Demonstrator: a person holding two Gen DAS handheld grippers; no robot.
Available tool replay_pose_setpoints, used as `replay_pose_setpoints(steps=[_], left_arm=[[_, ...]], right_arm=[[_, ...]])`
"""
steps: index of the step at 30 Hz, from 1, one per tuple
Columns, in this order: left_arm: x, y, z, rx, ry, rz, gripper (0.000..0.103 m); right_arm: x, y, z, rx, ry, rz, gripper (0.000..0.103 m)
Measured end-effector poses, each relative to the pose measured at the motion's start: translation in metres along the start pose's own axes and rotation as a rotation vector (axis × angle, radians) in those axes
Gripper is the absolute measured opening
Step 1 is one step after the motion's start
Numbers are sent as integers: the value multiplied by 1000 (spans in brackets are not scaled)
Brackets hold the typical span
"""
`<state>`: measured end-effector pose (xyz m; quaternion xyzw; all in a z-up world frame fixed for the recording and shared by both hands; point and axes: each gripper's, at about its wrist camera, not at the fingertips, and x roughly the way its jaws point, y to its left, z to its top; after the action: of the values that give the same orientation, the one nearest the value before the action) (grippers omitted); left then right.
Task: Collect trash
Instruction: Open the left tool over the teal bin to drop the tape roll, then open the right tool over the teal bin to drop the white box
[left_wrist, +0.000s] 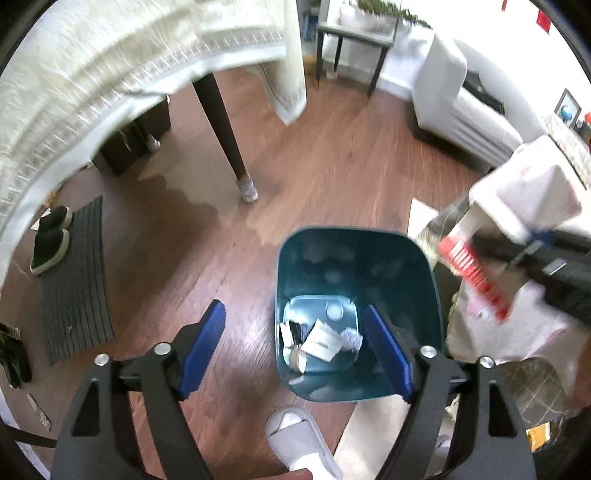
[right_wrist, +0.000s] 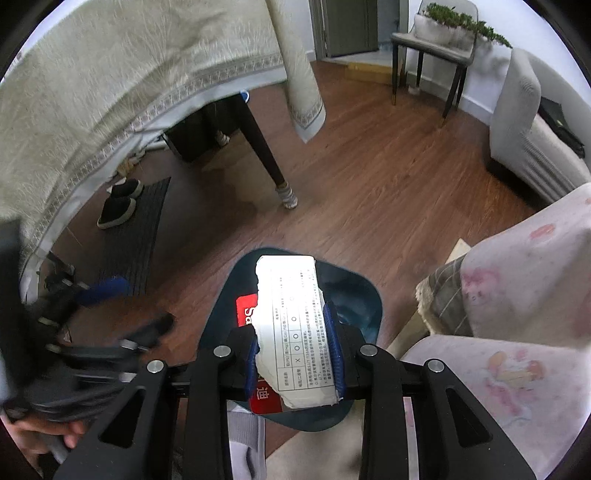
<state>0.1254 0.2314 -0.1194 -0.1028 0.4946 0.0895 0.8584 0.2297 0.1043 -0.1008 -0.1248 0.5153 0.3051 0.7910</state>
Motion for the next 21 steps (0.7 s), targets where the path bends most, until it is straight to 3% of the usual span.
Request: replay_pose_setpoints(steps=[7, 12, 21], left_arm=[[-36, -5, 11, 23, -101, -8, 84], [-64, -8, 18, 36, -183, -30, 90], [-95, -7, 24, 29, -270, -57, 92]], right_arm=[[34, 6, -14, -18, 77, -6, 31], [53, 7, -22, -23, 122, -8, 31], [74, 9, -32, -34, 178, -17, 31]])
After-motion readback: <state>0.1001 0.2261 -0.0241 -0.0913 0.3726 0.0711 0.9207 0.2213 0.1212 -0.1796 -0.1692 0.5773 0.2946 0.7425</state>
